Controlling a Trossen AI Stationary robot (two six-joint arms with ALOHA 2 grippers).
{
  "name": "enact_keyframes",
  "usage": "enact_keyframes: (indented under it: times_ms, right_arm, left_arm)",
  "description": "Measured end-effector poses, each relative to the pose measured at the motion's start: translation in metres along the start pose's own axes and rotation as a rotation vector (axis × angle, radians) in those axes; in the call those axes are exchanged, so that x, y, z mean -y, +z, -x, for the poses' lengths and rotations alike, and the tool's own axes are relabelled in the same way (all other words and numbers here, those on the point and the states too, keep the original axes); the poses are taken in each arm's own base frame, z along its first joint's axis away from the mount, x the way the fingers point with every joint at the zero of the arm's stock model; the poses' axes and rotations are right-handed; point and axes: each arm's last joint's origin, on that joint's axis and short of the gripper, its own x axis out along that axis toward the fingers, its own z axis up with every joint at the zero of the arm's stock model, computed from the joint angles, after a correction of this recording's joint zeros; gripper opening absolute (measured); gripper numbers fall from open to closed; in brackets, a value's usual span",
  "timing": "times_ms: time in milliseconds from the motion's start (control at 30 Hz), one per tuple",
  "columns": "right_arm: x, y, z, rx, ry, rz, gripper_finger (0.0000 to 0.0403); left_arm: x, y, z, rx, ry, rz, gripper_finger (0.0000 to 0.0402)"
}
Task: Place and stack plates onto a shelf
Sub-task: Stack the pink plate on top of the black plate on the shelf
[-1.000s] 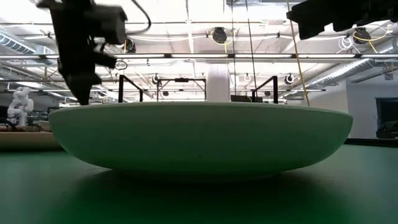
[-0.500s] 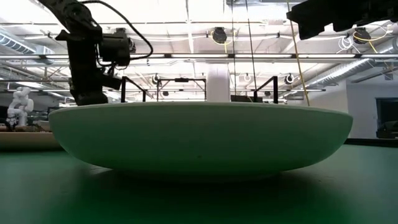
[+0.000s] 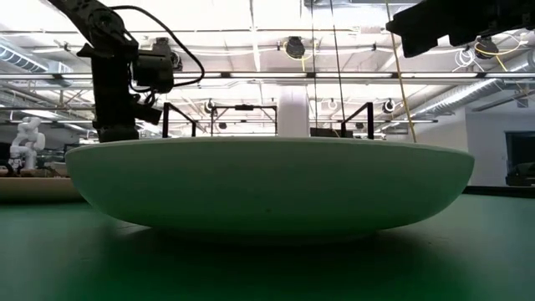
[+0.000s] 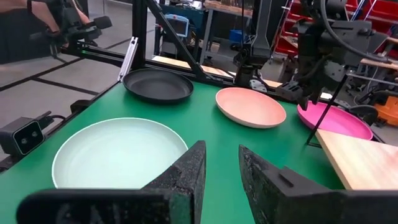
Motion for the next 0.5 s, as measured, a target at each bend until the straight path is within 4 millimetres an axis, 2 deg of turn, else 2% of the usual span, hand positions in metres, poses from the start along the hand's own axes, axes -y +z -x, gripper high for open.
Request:
enact_keyframes:
  times_ms: [233, 500]
  right_arm:
    - [-0.003, 0.000, 0.001, -0.001, 0.017, -0.007, 0.0080]
    - [-0.004, 0.001, 0.001, 0.014, 0.018, 0.000, 0.0080]
  left_arm:
    - [0.000, -0.007, -0.008, -0.032, -0.004, 0.216, 0.0184]
    - [0.006, -0.017, -0.023, -0.021, -0.009, 0.228, 0.0184]
